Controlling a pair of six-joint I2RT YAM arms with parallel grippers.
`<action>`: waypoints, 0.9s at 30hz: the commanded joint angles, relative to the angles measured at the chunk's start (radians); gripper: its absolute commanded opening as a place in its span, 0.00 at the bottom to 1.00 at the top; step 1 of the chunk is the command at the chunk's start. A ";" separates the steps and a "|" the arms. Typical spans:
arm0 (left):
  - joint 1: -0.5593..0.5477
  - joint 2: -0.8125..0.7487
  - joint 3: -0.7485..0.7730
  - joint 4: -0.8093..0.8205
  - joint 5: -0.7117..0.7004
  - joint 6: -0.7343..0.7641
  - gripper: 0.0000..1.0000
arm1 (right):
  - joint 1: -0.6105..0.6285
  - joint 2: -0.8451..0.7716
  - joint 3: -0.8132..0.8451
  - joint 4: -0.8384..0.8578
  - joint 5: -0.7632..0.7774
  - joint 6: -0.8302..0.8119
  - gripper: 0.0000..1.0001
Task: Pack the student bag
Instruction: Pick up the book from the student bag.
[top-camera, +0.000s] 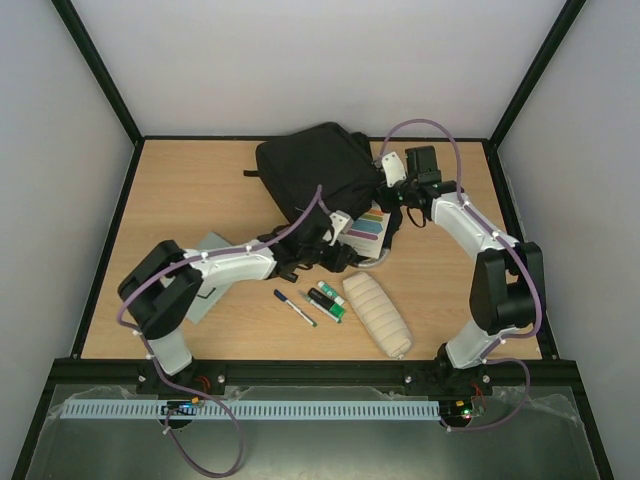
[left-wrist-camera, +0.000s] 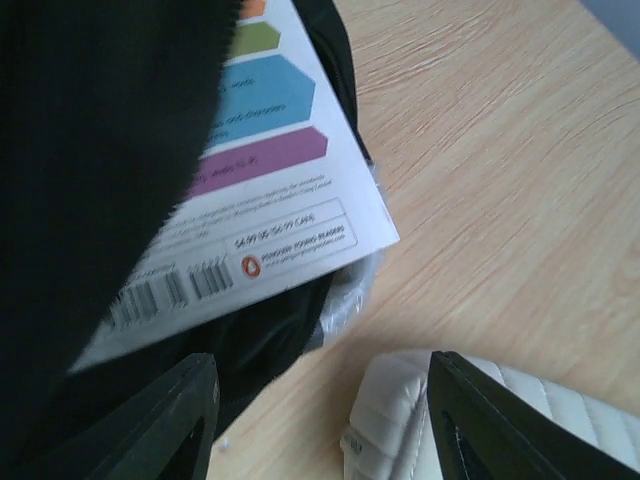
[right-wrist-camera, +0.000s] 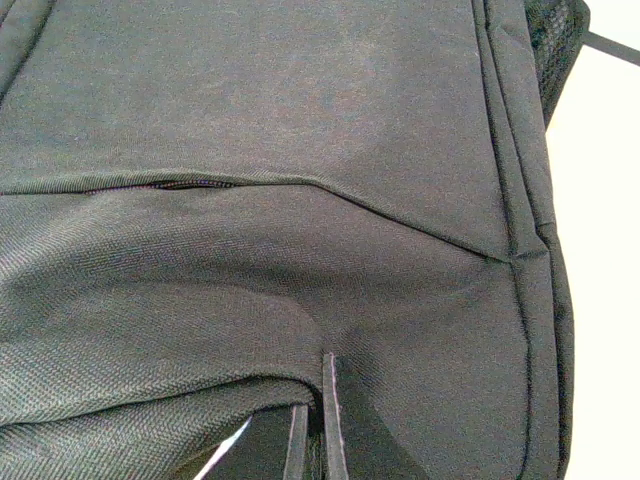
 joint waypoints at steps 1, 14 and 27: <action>-0.081 0.066 0.112 0.031 -0.199 0.103 0.60 | 0.009 -0.051 0.040 -0.014 0.028 0.128 0.01; -0.133 0.136 0.177 -0.106 -0.608 0.101 0.64 | 0.035 -0.096 0.068 0.012 0.201 0.224 0.01; 0.154 0.224 0.270 -0.081 -0.541 0.061 0.62 | 0.034 -0.187 0.005 -0.019 0.164 0.234 0.01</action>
